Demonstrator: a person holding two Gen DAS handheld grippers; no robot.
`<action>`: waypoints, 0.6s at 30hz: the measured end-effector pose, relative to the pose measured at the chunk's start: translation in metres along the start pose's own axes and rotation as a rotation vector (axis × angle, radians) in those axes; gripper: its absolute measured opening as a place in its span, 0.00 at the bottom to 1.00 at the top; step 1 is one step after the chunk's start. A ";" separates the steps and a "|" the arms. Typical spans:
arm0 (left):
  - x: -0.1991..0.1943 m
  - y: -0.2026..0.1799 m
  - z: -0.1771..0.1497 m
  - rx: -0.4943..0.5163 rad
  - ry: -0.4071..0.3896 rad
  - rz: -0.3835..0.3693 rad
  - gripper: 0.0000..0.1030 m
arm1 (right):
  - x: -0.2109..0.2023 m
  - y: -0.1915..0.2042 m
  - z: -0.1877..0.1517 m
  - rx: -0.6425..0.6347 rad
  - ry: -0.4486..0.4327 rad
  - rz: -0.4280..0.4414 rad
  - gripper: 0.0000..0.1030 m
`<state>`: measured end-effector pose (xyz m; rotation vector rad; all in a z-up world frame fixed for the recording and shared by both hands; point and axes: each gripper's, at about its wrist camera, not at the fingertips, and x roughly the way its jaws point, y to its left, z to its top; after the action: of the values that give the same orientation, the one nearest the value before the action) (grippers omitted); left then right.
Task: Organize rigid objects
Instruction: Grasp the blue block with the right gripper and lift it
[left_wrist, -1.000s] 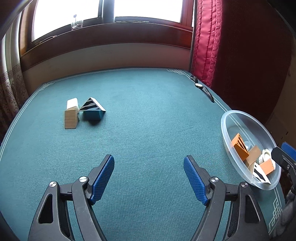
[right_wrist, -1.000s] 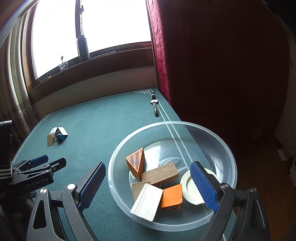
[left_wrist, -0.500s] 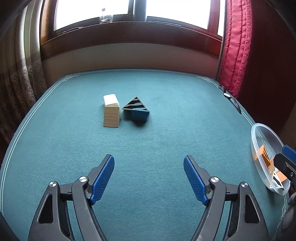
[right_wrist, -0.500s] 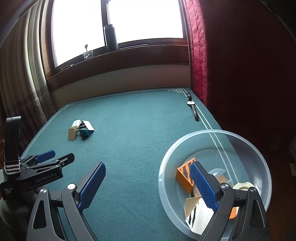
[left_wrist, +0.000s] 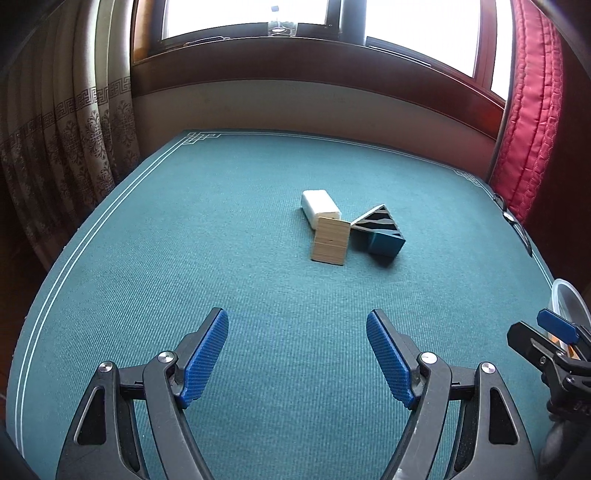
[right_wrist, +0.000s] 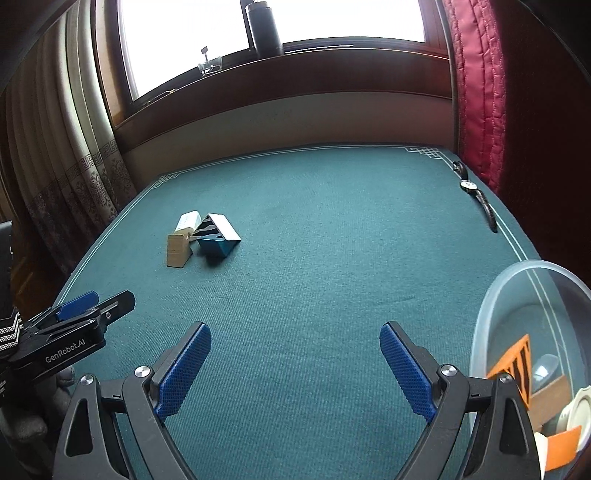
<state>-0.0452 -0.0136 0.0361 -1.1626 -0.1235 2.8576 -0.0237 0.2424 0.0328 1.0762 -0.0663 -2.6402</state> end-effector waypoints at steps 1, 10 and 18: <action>0.001 0.003 0.000 -0.002 0.002 0.004 0.76 | 0.005 0.004 0.002 -0.004 0.003 0.004 0.92; 0.009 0.026 -0.001 -0.029 0.019 0.015 0.76 | 0.050 0.032 0.020 0.003 0.063 0.057 0.92; 0.014 0.033 -0.002 -0.057 0.030 0.004 0.76 | 0.082 0.055 0.039 -0.020 0.083 0.058 0.92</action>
<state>-0.0545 -0.0454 0.0216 -1.2171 -0.2024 2.8563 -0.0928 0.1644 0.0137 1.1579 -0.0528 -2.5368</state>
